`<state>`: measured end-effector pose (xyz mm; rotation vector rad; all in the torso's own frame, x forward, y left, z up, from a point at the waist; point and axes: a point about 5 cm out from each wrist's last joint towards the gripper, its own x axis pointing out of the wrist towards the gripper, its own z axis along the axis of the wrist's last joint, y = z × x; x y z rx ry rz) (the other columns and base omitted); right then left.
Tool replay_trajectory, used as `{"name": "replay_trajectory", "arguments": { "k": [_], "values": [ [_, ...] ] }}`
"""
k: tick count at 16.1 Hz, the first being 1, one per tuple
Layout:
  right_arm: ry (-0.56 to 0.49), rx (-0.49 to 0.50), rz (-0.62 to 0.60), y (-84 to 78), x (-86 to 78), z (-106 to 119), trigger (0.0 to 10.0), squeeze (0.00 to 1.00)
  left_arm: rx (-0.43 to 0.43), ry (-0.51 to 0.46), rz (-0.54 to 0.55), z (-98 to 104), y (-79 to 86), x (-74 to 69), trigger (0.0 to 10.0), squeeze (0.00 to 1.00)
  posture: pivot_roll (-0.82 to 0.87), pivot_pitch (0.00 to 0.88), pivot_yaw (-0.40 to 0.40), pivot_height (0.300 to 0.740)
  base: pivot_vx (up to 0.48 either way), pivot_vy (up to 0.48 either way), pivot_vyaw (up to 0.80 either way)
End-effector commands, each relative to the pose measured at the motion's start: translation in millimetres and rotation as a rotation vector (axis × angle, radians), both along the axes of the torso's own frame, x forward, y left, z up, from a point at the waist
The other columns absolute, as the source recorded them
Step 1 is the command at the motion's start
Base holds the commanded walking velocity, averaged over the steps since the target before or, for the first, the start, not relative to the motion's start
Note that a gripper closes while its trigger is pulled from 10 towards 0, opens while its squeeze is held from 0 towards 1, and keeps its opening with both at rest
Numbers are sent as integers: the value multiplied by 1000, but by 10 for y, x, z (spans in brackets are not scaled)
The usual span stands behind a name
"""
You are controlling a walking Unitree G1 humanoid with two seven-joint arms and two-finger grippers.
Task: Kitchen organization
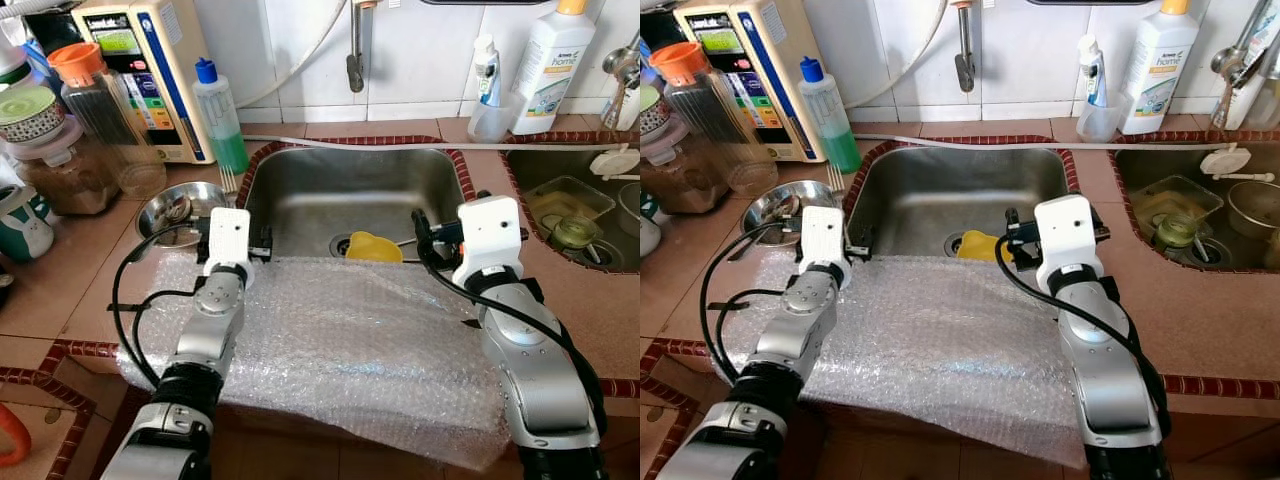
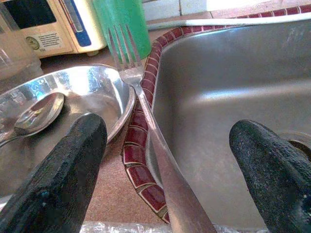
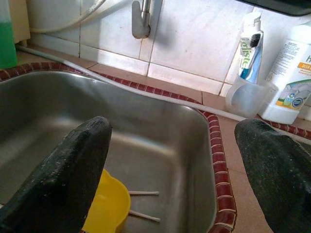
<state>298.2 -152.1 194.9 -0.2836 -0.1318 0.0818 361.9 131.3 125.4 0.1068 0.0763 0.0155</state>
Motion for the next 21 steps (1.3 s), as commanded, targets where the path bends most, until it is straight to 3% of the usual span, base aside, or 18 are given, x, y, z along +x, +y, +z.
{"name": "replay_trajectory", "arguments": {
  "k": [1, 6, 13, 21],
  "values": [
    [-8, -2, 23, 56, 14, 23, 10000, 0, 11, 2, 10, 1, 45, -11, 10000, 0, -295, 122, 132, 740, 0, 0, 0],
    [106, 161, 210, 217, -1, -28, 10000, 0, -6, 21, -13, 27, -22, -29, 10000, 0, -299, 121, 135, 740, 0, 0, 0],
    [225, 129, 368, 341, -54, -85, 10000, 0, -15, 51, -37, 28, -68, -78, 10000, 0, -298, 125, 141, 740, 0, 0, 0],
    [268, 106, 416, 390, -92, -87, 10000, 0, -25, 141, -54, -64, -112, -104, 10000, 0, -302, 127, 141, 740, 0, 0, 0]
  ]
}}
